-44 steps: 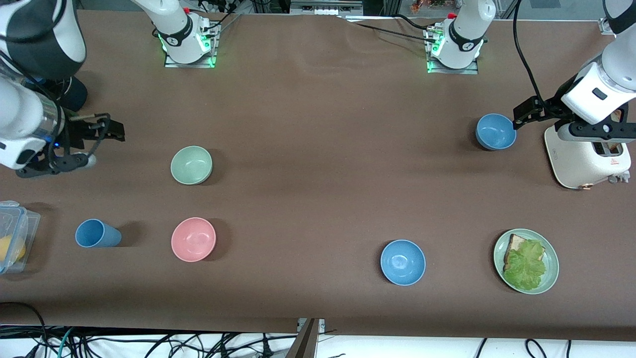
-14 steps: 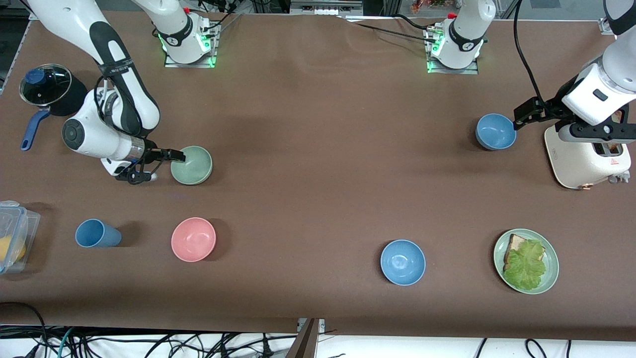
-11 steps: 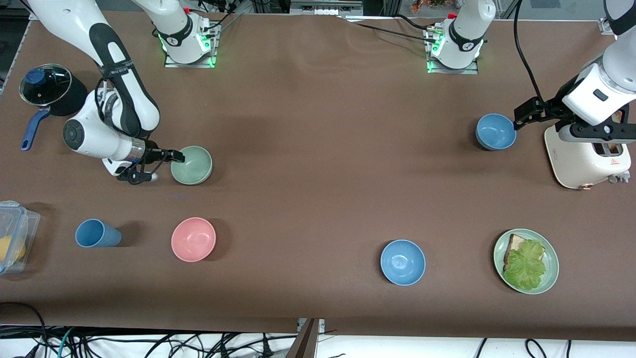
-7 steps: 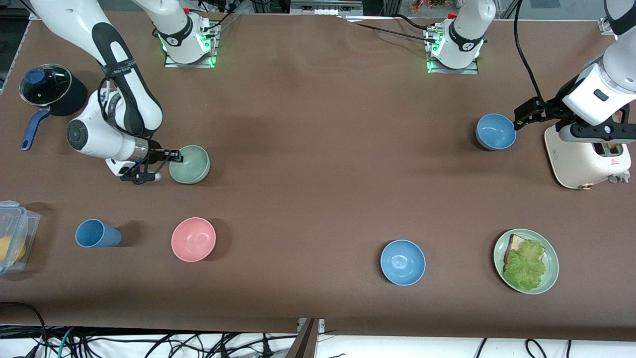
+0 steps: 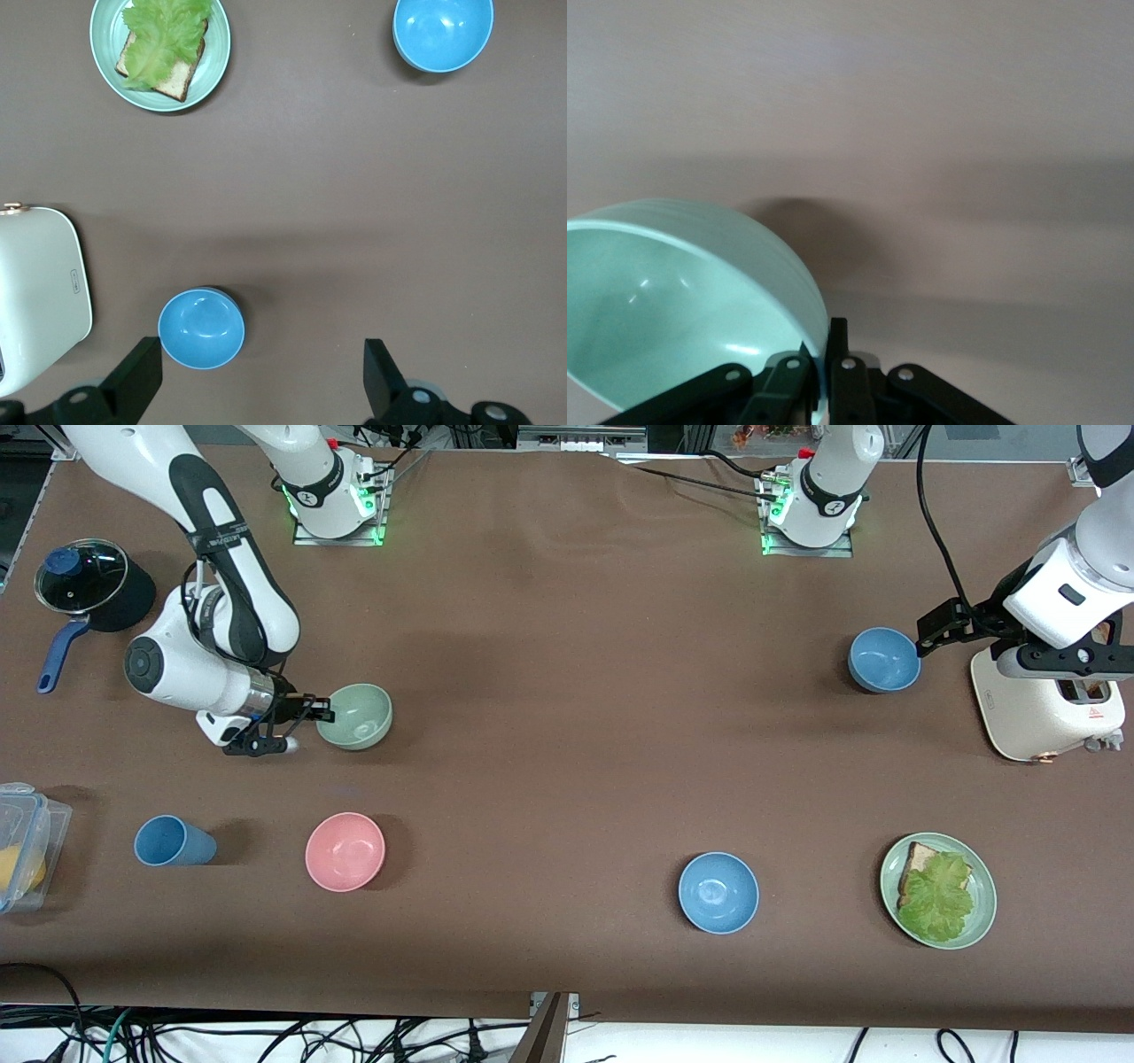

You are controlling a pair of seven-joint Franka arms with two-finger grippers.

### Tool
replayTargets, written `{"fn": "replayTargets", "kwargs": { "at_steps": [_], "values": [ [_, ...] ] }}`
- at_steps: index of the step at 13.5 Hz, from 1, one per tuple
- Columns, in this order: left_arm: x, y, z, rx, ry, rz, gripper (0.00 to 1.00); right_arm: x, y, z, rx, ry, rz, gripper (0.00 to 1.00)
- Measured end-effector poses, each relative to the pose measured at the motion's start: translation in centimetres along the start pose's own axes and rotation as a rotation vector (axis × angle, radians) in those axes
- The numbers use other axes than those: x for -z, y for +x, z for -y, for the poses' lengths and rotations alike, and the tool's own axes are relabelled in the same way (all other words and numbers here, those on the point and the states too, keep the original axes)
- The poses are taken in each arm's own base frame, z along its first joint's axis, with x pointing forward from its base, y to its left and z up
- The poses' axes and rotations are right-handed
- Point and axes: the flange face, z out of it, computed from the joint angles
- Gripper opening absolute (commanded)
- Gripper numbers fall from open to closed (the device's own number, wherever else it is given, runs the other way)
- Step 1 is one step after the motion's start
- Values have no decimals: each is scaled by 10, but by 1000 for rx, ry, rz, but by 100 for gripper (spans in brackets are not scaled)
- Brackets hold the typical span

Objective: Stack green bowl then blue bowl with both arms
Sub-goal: 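Close the right gripper on the green bowl's rim, then slide the green bowl with the right gripper toward the table's middle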

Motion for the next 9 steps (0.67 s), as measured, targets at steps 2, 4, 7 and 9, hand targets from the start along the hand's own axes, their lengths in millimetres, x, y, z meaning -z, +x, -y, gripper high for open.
{"fn": "replayTargets", "kwargs": {
  "at_steps": [2,4,7,9],
  "values": [
    [0,0,0,0,0,0,100,5,4,46,-36,20,0,0],
    [0,0,0,0,0,0,100,3,1,97,-74,39,7,0],
    [0,0,0,0,0,0,100,-2,-11,175,-145,57,19,0],
    [0,0,0,0,0,0,100,-10,-18,226,-193,61,27,0]
  ]
}}
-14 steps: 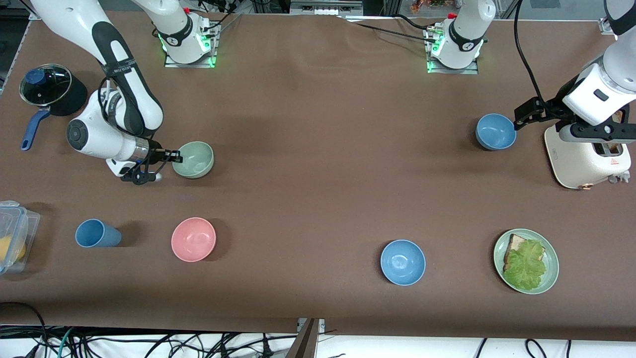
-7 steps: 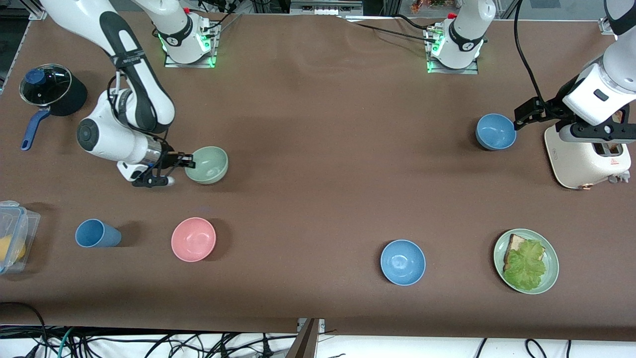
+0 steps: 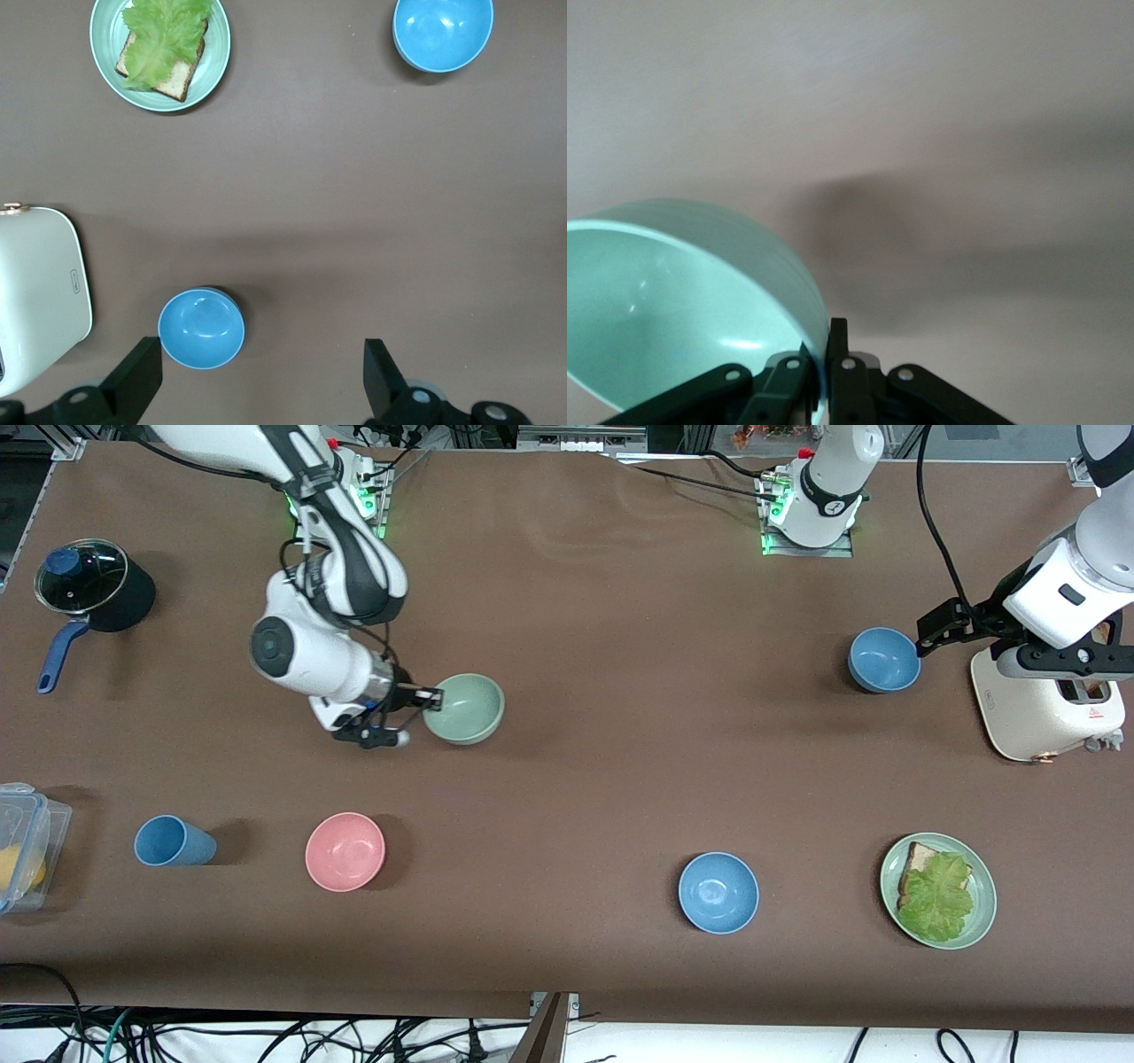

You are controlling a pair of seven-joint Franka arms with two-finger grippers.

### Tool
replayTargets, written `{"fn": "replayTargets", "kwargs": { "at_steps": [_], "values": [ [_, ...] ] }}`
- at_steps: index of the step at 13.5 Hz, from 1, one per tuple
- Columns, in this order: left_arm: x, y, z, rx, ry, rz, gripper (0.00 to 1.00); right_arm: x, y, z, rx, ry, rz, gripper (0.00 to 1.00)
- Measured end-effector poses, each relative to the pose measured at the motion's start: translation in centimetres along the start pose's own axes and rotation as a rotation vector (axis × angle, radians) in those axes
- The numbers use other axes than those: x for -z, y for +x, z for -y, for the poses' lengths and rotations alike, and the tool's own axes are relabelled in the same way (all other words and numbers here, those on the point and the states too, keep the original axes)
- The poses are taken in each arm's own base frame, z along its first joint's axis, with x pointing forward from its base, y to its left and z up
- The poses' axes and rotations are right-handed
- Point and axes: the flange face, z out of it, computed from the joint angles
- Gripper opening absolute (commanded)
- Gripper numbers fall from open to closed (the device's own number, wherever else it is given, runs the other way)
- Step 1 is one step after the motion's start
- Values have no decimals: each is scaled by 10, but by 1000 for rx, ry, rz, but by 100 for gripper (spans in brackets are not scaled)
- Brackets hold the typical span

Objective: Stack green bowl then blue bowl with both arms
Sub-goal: 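Slide the green bowl with the right gripper toward the table's middle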

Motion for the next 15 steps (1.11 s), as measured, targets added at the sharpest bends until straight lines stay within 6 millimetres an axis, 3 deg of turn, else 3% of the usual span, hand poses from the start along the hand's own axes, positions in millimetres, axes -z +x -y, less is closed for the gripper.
{"fn": "replayTargets", "kwargs": {
  "at_steps": [3,5,10,15],
  "values": [
    [0,0,0,0,0,0,100,-28,-15,61,-77,10,15,0],
    [0,0,0,0,0,1,100,-49,-22,90,-118,12,31,0],
    [0,0,0,0,0,1,100,-97,-30,130,-192,7,66,0],
    [0,0,-4,-7,1,1,100,-132,-38,161,-230,11,85,0]
  ]
}}
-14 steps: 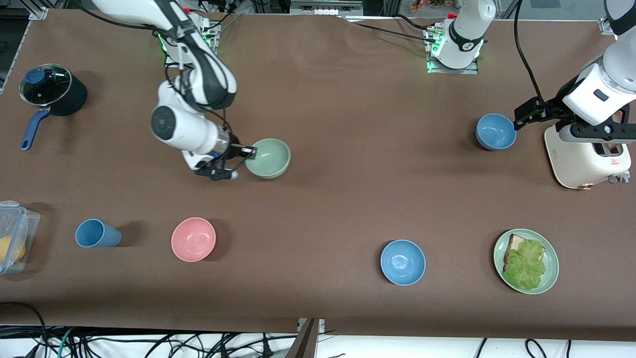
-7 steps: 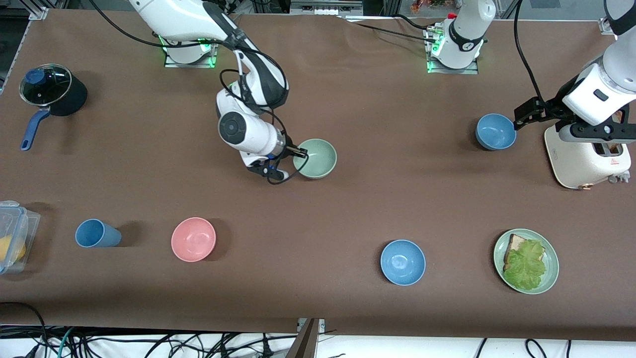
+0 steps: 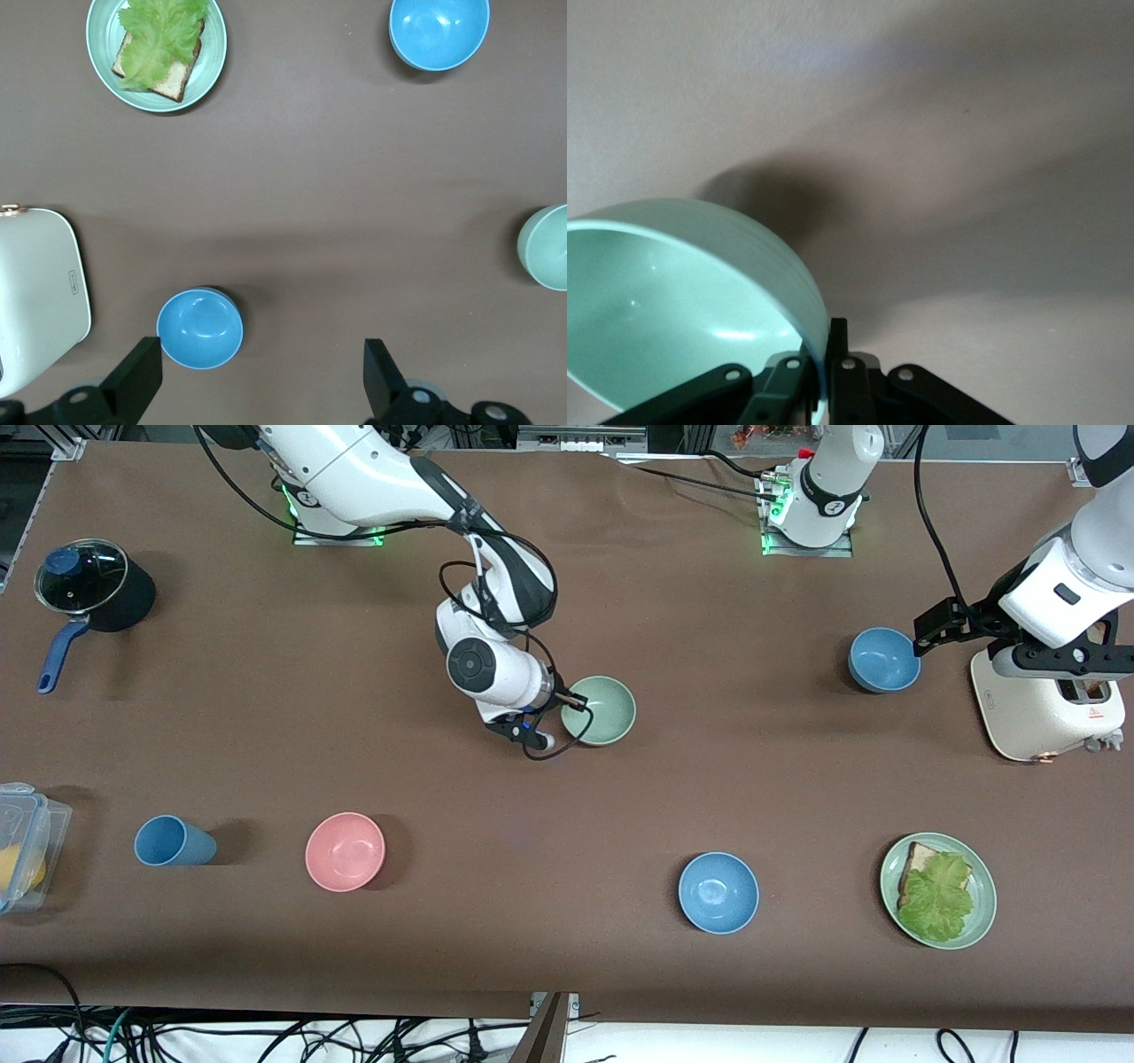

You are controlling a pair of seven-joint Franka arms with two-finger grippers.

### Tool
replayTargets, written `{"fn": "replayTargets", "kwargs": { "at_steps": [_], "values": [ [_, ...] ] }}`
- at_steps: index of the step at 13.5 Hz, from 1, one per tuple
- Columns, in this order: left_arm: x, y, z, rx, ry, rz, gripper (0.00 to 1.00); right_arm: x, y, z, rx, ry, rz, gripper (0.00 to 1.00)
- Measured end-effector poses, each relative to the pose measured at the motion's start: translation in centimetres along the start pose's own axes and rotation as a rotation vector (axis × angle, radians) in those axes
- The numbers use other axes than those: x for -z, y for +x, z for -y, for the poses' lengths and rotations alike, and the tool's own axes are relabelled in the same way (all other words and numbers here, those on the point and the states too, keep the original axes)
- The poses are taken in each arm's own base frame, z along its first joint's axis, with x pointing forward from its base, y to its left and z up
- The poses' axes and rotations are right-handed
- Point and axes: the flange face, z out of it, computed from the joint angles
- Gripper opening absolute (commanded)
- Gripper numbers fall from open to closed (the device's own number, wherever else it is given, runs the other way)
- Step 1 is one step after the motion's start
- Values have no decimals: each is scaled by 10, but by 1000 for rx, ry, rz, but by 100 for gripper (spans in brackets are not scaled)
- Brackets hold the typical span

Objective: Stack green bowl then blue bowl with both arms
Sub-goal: 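Slide the green bowl with the right gripper toward the table's middle, then release the green bowl and retract the right gripper to rest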

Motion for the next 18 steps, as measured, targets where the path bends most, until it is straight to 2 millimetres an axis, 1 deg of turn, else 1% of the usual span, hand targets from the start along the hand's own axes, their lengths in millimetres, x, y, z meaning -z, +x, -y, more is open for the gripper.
{"fn": "replayTargets", "kwargs": {
  "at_steps": [4,5,6,7,8,11,13,16,18],
  "values": [
    [0,0,0,0,0,0,100,-17,-6,6,-20,-4,7,0],
    [0,0,0,0,0,0,100,-22,-9,9,-23,-3,6,4],
    [0,0,0,0,0,0,100,-23,-12,12,-22,0,5,37],
    [0,0,0,0,0,0,100,-24,-13,14,-21,2,5,78],
    [0,0,0,0,0,0,100,-25,-13,15,-21,4,5,99],
    [0,0,0,0,0,0,100,-20,-11,19,-20,15,-2,100],
    [0,0,0,0,0,0,100,-8,-9,28,-14,40,-13,100],
    [0,0,1,2,0,0,100,20,0,41,20,41,-32,100],
    [0,0,2,3,0,0,100,50,15,45,109,-13,-54,100]
  ]
}}
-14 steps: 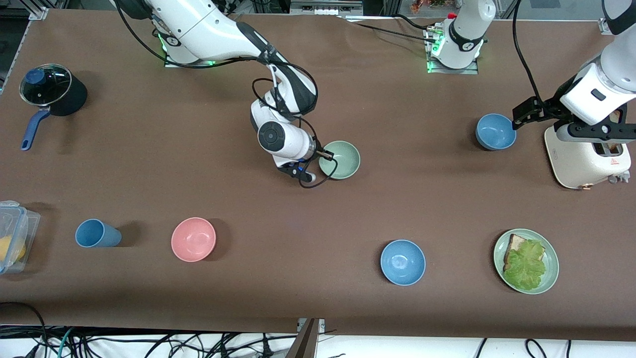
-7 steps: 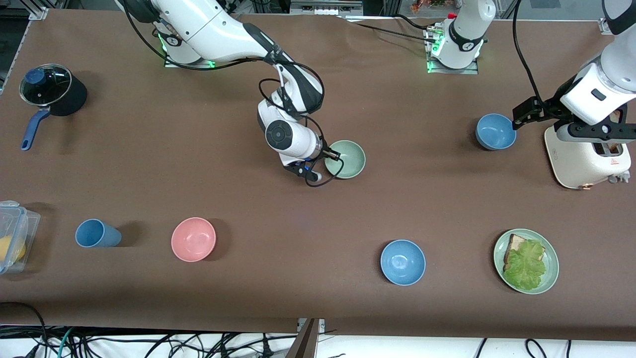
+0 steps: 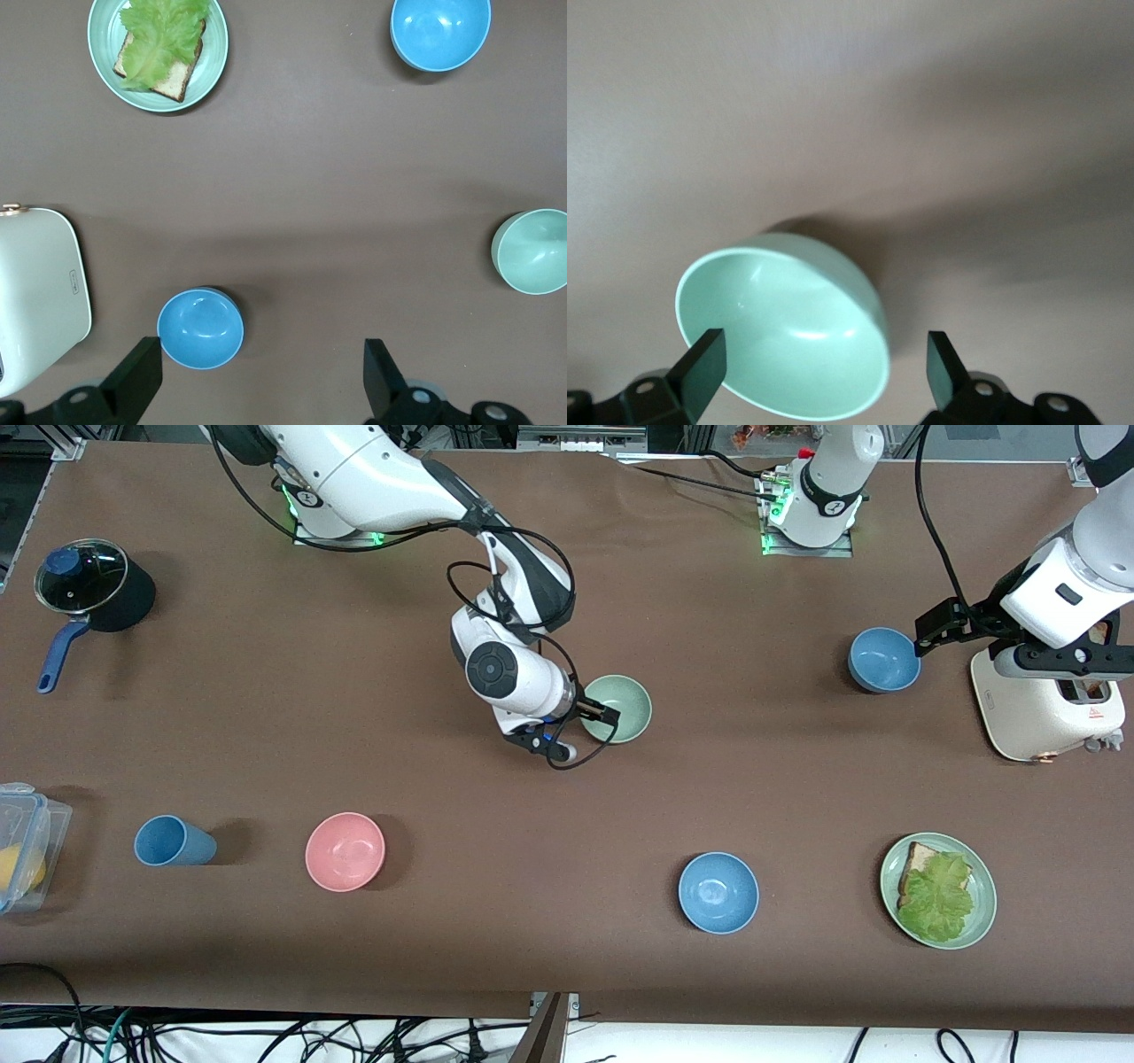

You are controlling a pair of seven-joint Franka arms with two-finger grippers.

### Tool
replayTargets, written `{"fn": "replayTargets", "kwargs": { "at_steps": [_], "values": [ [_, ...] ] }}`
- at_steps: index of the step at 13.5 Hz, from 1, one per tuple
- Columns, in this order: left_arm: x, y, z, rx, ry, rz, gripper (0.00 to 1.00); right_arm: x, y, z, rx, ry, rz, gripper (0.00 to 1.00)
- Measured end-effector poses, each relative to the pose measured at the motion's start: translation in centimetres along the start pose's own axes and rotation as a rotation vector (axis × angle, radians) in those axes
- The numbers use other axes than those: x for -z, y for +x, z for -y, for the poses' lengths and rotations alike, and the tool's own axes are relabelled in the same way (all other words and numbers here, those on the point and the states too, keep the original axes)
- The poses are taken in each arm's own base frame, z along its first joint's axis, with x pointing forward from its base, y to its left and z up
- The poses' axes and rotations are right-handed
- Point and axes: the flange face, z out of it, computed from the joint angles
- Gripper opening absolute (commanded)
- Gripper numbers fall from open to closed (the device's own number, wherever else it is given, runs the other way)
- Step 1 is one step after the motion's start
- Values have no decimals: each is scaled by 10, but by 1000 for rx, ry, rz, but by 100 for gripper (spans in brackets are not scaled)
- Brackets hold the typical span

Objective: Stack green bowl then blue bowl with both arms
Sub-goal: 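Release the green bowl and retract the right gripper to rest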

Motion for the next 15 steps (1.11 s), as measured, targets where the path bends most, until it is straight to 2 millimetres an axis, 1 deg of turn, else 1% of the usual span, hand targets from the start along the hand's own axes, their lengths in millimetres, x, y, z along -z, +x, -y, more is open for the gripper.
{"fn": "replayTargets", "kwargs": {
  "at_steps": [2,4,5,7,9,12,14,15],
  "values": [
    [0,0,0,0,0,0,100,37,24,-9,109,-30,-14,100],
    [0,0,0,1,0,0,100,80,55,-32,212,-35,-20,100],
    [0,0,0,1,0,0,100,101,71,-49,252,-44,-16,100],
    [0,0,0,1,0,0,100,141,102,-89,334,-101,-16,100],
    [0,0,0,1,0,0,100,173,128,-129,406,-178,-23,100],
    [0,0,0,0,0,0,100,220,154,-179,479,-212,-21,100],
    [0,0,0,-1,0,3,100,264,163,-209,495,-230,-55,100],
    [-2,-2,-1,-1,1,17,100,286,162,-221,487,-242,-65,100]
  ]
}}
